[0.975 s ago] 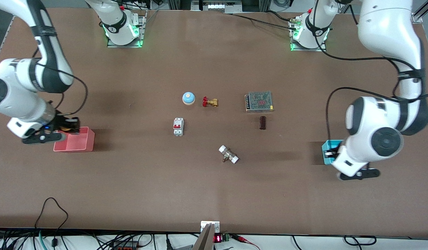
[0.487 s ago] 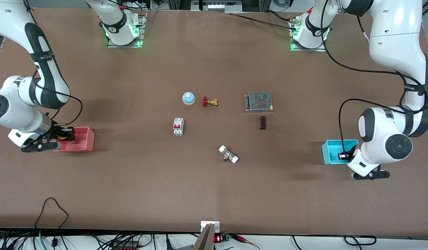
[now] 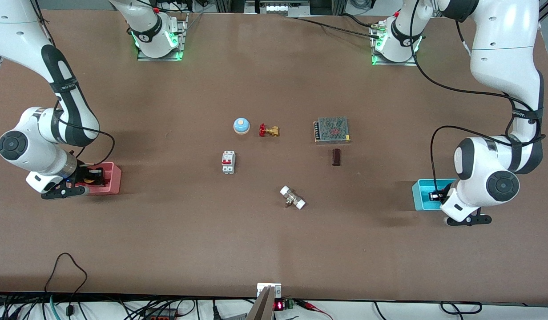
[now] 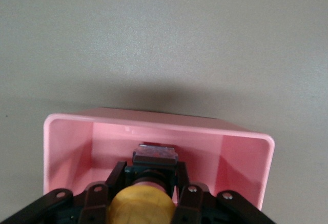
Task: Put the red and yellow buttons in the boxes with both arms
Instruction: 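Lower the yellow button into the pink box while the left gripper lowers red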
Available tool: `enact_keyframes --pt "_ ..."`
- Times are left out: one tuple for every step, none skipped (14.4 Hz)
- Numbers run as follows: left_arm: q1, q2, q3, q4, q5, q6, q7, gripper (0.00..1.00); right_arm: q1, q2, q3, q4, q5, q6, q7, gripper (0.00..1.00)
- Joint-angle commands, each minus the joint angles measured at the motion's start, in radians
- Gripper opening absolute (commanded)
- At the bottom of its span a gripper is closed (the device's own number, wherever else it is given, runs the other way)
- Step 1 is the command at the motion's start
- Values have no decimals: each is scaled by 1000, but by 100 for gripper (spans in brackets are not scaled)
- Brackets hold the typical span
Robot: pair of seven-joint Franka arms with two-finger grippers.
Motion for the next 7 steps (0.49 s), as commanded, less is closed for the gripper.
enact_keyframes --pt "21 -25 -15 -61 -20 61 38 21 -8 9 5 17 6 -1 -14 34" --pt "23 -25 -15 -62 -22 64 41 22 -6 9 5 17 6 -1 -10 55" --pt "23 -25 -15 -62 -22 66 41 22 -6 9 5 17 8 -1 -8 71" --pt "24 -25 -15 -62 -22 66 44 25 -6 9 5 17 8 1 -4 84" --pt "24 -25 -22 -62 -22 66 45 27 -6 9 6 17 8 1 0 90" --pt "26 -27 -22 -62 -23 66 44 28 -6 7 5 17 8 1 0 99" --pt "26 -27 -22 -62 -37 66 45 27 -6 3 5 17 8 -1 0 100"
